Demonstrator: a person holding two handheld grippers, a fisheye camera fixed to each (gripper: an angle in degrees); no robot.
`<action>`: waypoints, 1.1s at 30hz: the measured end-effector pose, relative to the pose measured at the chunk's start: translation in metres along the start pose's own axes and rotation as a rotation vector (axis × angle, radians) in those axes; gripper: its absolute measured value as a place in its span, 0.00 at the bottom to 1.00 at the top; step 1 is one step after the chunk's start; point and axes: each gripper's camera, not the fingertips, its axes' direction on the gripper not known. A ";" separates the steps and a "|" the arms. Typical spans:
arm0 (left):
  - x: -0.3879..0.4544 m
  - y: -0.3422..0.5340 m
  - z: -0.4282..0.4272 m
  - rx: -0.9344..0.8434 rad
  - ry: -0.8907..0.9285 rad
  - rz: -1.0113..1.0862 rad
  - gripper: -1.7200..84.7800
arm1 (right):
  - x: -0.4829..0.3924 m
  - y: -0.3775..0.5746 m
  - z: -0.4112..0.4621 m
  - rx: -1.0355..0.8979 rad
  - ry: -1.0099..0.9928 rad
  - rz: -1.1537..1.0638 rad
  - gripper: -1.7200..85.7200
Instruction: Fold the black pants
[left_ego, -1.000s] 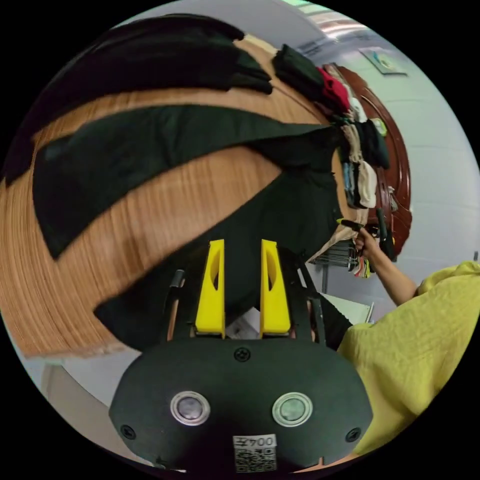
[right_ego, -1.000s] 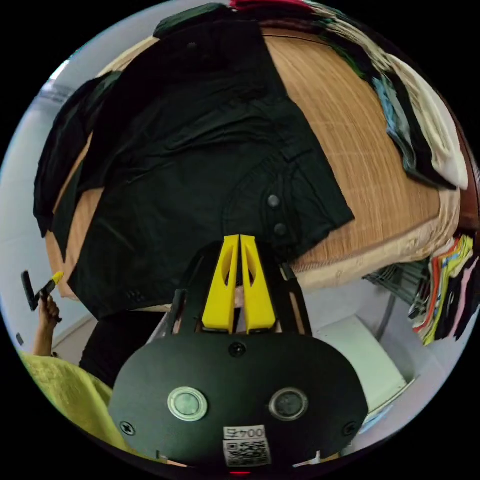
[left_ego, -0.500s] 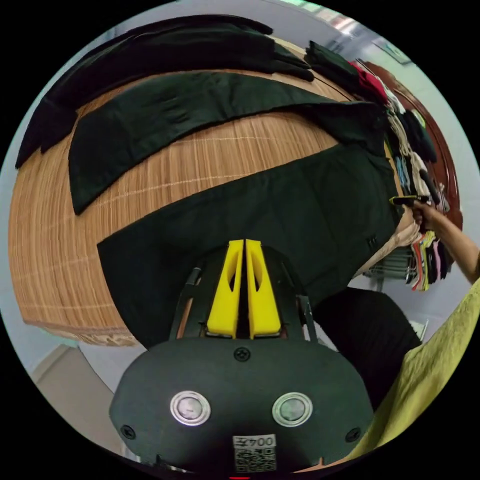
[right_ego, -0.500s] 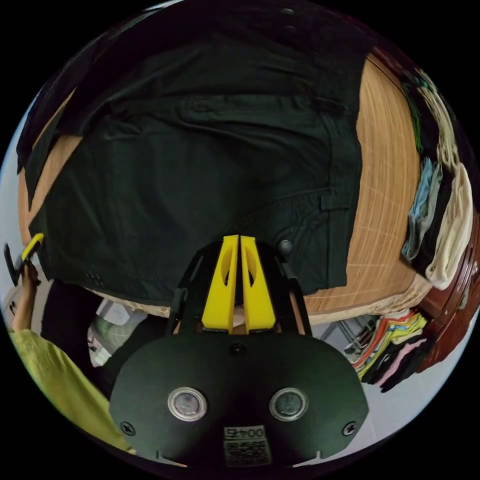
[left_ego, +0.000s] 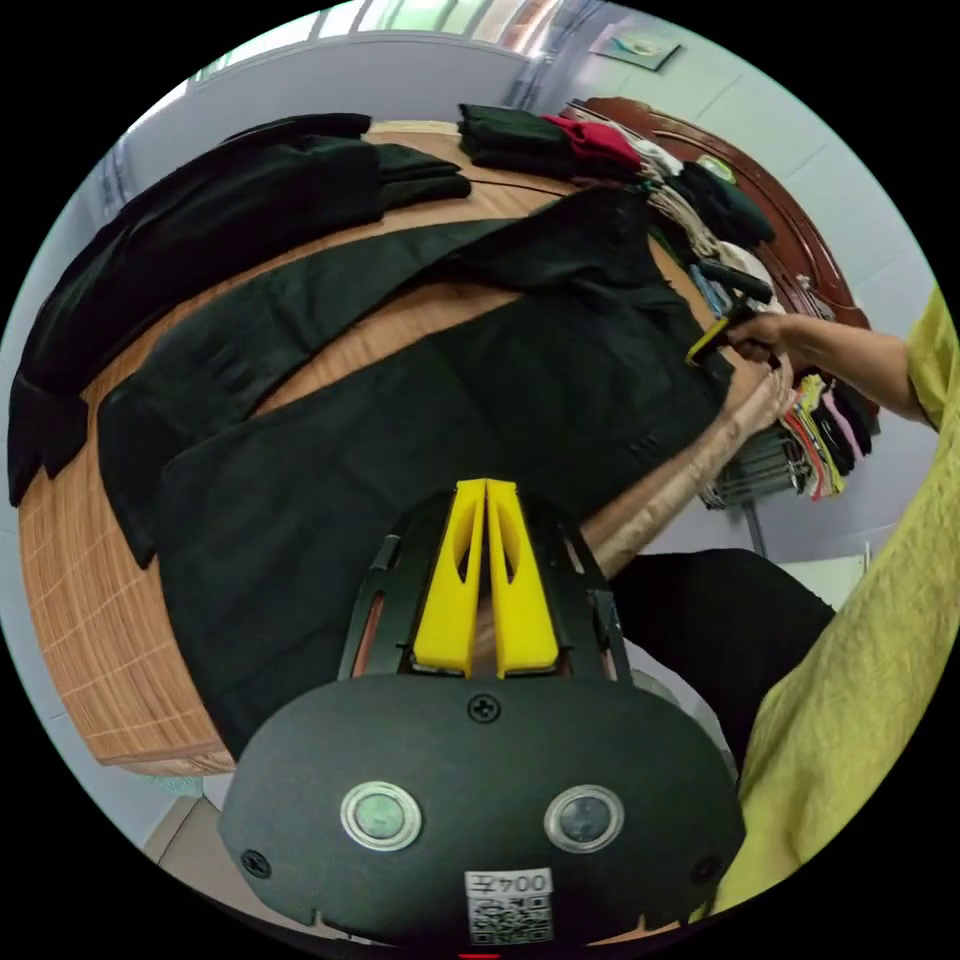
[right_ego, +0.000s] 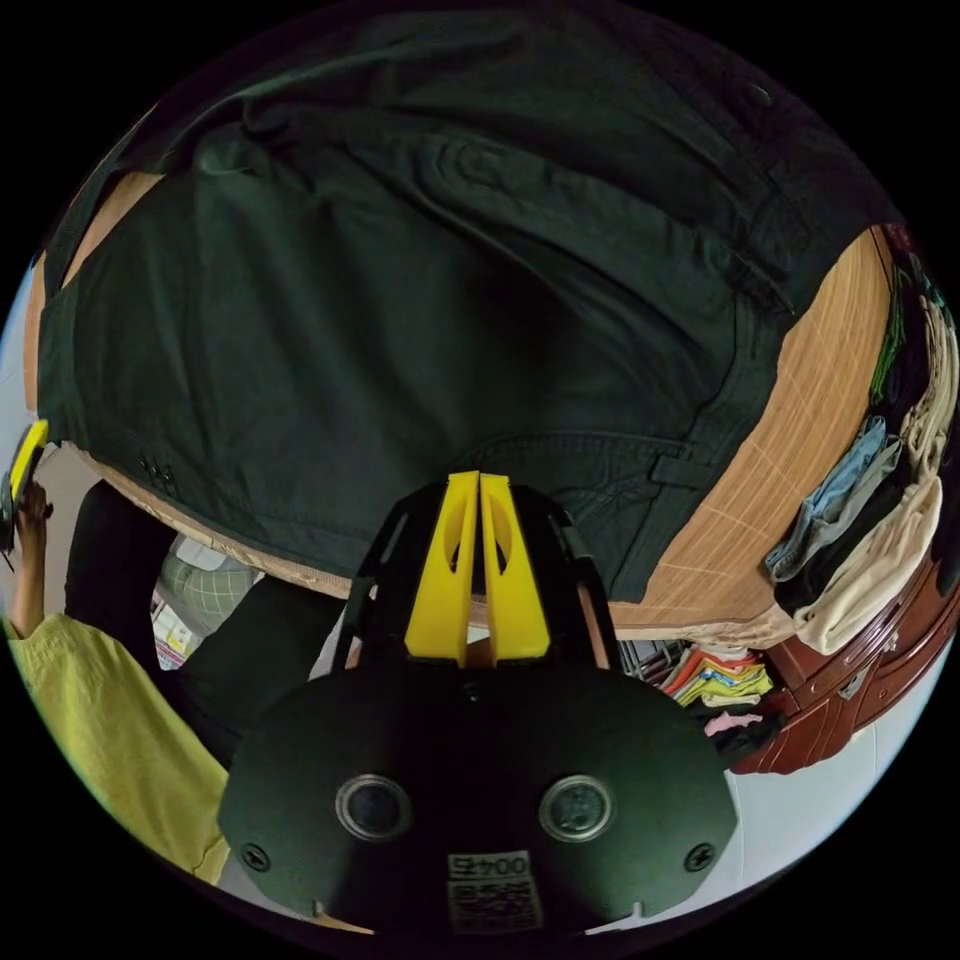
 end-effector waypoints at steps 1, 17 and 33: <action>0.011 0.005 0.004 -0.008 -0.005 0.008 0.03 | 0.002 0.001 0.000 -0.001 -0.009 0.001 0.01; -0.086 0.058 0.061 0.038 -0.108 -0.072 0.03 | 0.025 0.032 0.019 -0.027 -0.092 -0.064 0.01; -0.032 0.142 0.108 0.184 -0.477 0.113 0.02 | 0.028 0.155 0.062 0.239 -0.003 0.191 0.01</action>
